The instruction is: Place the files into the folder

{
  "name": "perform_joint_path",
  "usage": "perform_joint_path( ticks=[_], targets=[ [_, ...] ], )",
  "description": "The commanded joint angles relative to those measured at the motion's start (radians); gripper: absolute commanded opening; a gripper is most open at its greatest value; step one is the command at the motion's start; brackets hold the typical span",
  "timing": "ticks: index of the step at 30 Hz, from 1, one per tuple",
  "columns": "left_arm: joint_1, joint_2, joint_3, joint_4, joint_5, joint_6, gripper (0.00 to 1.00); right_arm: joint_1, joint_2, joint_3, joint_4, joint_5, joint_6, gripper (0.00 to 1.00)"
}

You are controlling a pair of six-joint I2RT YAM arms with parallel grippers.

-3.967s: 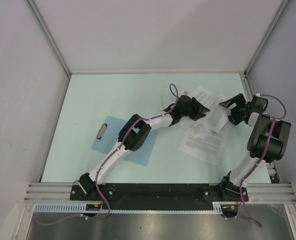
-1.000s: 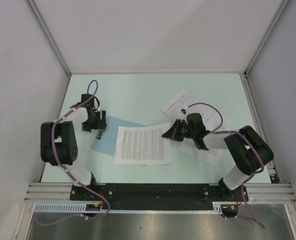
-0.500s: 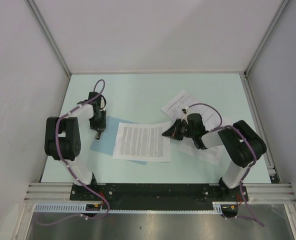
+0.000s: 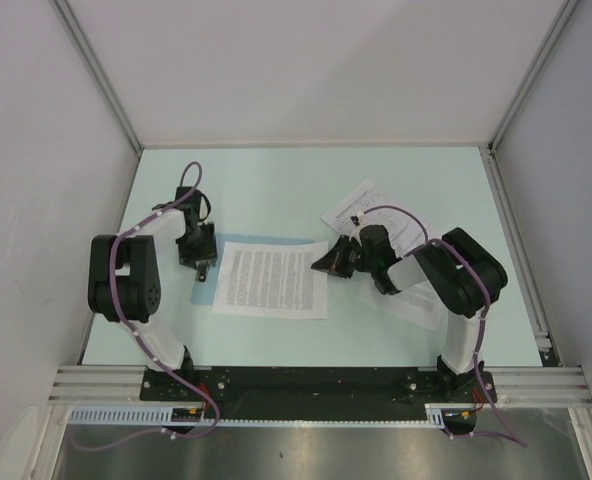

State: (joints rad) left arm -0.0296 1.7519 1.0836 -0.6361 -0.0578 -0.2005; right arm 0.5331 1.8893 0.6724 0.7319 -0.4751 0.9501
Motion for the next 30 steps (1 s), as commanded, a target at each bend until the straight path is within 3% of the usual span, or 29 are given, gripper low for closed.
perform_joint_path(
  ticks=[1, 5, 9, 23, 27, 30],
  targets=[
    [-0.001, -0.042, -0.027, -0.062, 0.038, -0.017, 0.63, 0.007, 0.05, 0.059, 0.049, 0.03, -0.002, 0.0],
    [0.0, -0.026, -0.03, -0.051, 0.03, 0.001, 0.65, 0.011, 0.086, 0.093, 0.061, 0.02, -0.008, 0.0],
    [0.0, -0.019, -0.033, -0.047, 0.006, 0.019, 0.6, 0.013, 0.093, 0.11, 0.047, 0.023, -0.039, 0.0],
    [0.0, -0.052, -0.048, -0.027, 0.018, 0.044, 0.09, 0.007, 0.128, 0.121, 0.041, 0.033, -0.083, 0.0],
    [0.002, -0.086, -0.068, -0.005, 0.049, 0.053, 0.0, 0.008, 0.142, 0.128, 0.04, 0.023, -0.093, 0.0],
    [0.003, -0.104, -0.08, 0.007, 0.084, 0.064, 0.0, 0.005, 0.155, 0.142, 0.029, 0.013, -0.096, 0.0]
  ],
)
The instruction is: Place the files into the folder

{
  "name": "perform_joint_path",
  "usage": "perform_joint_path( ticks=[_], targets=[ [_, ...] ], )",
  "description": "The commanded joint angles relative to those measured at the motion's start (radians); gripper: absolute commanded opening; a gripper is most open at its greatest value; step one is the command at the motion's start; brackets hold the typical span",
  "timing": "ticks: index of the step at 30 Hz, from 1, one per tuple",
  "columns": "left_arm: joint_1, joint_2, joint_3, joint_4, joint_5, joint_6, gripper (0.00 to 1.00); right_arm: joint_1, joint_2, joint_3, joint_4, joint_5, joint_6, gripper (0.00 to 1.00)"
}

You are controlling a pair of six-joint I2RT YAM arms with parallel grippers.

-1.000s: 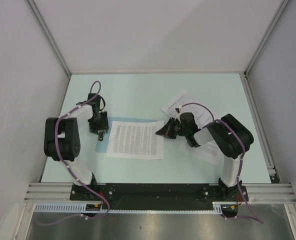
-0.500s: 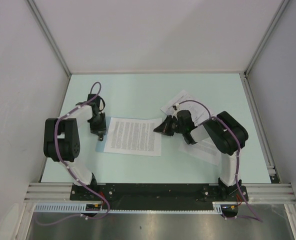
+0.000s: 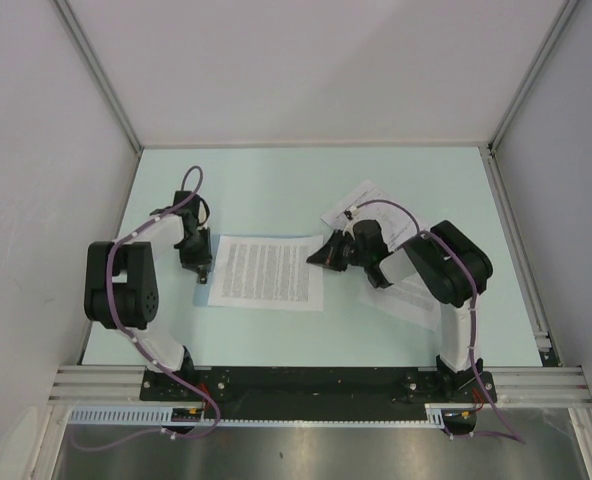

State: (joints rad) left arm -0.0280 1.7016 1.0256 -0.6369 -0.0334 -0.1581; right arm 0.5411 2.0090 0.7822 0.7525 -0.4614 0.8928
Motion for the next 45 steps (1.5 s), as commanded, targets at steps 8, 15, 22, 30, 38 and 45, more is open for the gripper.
perform_joint_path(
  ticks=[8, 15, 22, 30, 38, 45],
  targets=[
    [0.019, -0.109, -0.061, 0.043, 0.11, 0.04, 0.0, 0.003, 0.06, 0.061, -0.036, 0.01, -0.057, 0.0],
    [0.02, -0.117, -0.058, 0.039, 0.092, 0.061, 0.0, 0.016, 0.057, 0.114, -0.105, -0.022, -0.137, 0.0],
    [0.019, -0.099, -0.03, 0.005, 0.07, 0.057, 0.0, 0.03, 0.037, 0.141, -0.165, -0.022, -0.207, 0.0],
    [0.019, -0.082, -0.025, -0.003, 0.056, 0.057, 0.0, 0.02, 0.002, 0.143, -0.232, -0.048, -0.219, 0.0],
    [0.019, -0.066, -0.019, -0.004, 0.041, 0.066, 0.0, -0.003, -0.013, 0.144, -0.263, -0.092, -0.233, 0.0],
    [0.02, -0.065, -0.03, 0.002, 0.039, 0.068, 0.0, 0.0, -0.007, 0.153, -0.251, -0.085, -0.239, 0.0]
  ],
)
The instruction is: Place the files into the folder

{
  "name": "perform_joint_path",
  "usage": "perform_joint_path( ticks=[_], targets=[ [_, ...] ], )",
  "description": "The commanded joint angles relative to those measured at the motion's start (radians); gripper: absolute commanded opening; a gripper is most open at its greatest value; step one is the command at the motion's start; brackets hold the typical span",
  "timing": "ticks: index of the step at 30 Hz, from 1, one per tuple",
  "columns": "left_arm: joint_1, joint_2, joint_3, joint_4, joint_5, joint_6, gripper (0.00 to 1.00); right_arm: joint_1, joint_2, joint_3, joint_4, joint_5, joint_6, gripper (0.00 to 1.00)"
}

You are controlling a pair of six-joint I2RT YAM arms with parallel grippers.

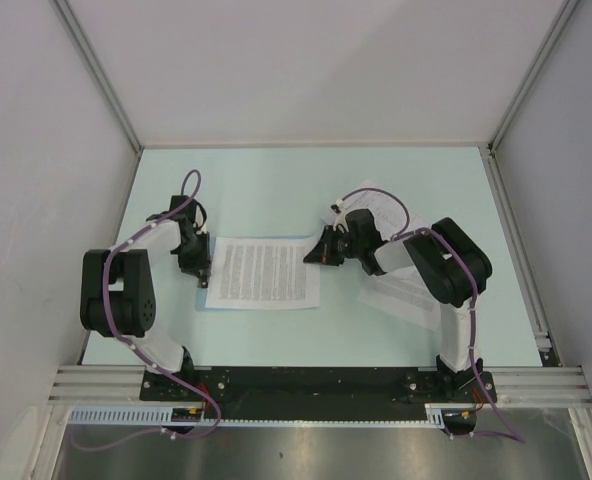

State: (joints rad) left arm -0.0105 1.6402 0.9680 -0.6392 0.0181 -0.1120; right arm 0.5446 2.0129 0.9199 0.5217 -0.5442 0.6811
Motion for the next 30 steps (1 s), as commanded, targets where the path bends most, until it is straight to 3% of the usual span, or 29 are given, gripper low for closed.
perform_joint_path(
  ticks=[1, 6, 9, 12, 13, 14, 19, 22, 24, 26, 30],
  targets=[
    [0.001, -0.002, 0.028, 0.006, -0.006, 0.023, 0.0, -0.002, -0.011, 0.02, -0.022, -0.003, -0.032, 0.0],
    [0.0, -0.005, 0.021, 0.013, 0.003, 0.02, 0.0, 0.018, 0.015, 0.088, -0.074, 0.01, -0.087, 0.0],
    [0.0, 0.0, 0.02, 0.015, 0.009, 0.02, 0.0, 0.021, 0.023, 0.096, -0.084, 0.016, -0.089, 0.06],
    [0.0, 0.003, 0.015, 0.019, 0.008, 0.017, 0.0, 0.018, 0.014, 0.106, -0.12, 0.032, -0.095, 0.24],
    [0.0, 0.004, 0.014, 0.018, 0.006, 0.014, 0.0, 0.018, -0.002, 0.115, -0.143, 0.039, -0.112, 0.36],
    [0.001, 0.006, 0.014, 0.019, 0.006, 0.012, 0.0, 0.014, -0.014, 0.119, -0.167, 0.062, -0.12, 0.41],
    [0.0, 0.015, 0.011, 0.018, 0.006, 0.005, 0.0, -0.021, -0.155, 0.145, -0.478, 0.229, -0.224, 0.73],
    [0.001, 0.017, 0.009, 0.019, 0.003, 0.003, 0.0, -0.02, -0.291, 0.16, -0.67, 0.464, -0.305, 0.83],
    [0.0, 0.018, 0.006, 0.021, 0.005, 0.003, 0.0, -0.006, -0.359, 0.174, -0.741, 0.602, -0.328, 0.85],
    [0.001, 0.017, 0.0, 0.027, 0.008, 0.003, 0.0, 0.026, -0.384, 0.174, -0.723, 0.598, -0.324, 0.85],
    [0.001, 0.024, -0.009, 0.033, 0.013, 0.0, 0.0, 0.176, -0.291, 0.178, -0.464, 0.425, -0.206, 0.85]
  ],
)
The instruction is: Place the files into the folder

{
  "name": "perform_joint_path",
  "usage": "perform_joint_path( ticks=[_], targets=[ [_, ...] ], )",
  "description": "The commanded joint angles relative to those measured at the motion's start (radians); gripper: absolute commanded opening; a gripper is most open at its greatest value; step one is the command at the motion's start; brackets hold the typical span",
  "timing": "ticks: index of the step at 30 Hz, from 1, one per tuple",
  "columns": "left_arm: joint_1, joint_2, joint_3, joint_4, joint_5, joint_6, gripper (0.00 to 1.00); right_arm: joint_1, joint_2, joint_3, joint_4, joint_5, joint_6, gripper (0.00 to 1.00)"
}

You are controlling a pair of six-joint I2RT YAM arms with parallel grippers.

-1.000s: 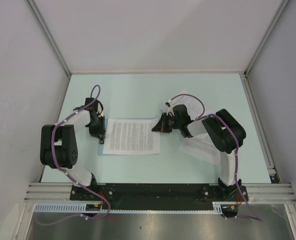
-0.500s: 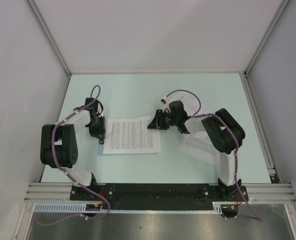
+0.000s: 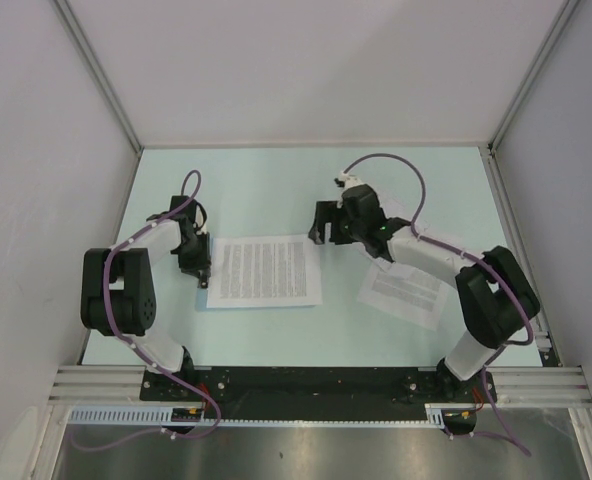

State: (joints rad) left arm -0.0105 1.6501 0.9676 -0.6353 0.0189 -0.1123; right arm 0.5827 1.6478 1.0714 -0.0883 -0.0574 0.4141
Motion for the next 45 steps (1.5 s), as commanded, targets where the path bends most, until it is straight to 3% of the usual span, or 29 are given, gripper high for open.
perform_joint_path(
  ticks=[1, 7, 15, 24, 45],
  targets=[
    [0.001, 0.014, -0.01, 0.032, 0.01, 0.0, 0.0, 0.193, 0.098, 0.035, 0.186, -0.07, 0.077, 0.83],
    [0.001, 0.027, -0.02, 0.04, 0.012, 0.002, 0.0, 0.319, 0.263, 0.157, 0.243, 0.034, 0.057, 0.63],
    [0.001, 0.025, -0.026, 0.052, 0.045, 0.002, 0.0, 0.361, 0.383, 0.223, 0.277, 0.016, 0.038, 0.61],
    [0.007, -0.018, -0.052, 0.091, 0.127, 0.011, 0.0, 0.353, 0.475, 0.249, 0.256, 0.019, 0.094, 0.42],
    [0.133, -0.105, -0.113, 0.181, 0.406, -0.01, 0.0, 0.325, 0.584, 0.242, 0.225, -0.102, 0.095, 0.36]
  ],
)
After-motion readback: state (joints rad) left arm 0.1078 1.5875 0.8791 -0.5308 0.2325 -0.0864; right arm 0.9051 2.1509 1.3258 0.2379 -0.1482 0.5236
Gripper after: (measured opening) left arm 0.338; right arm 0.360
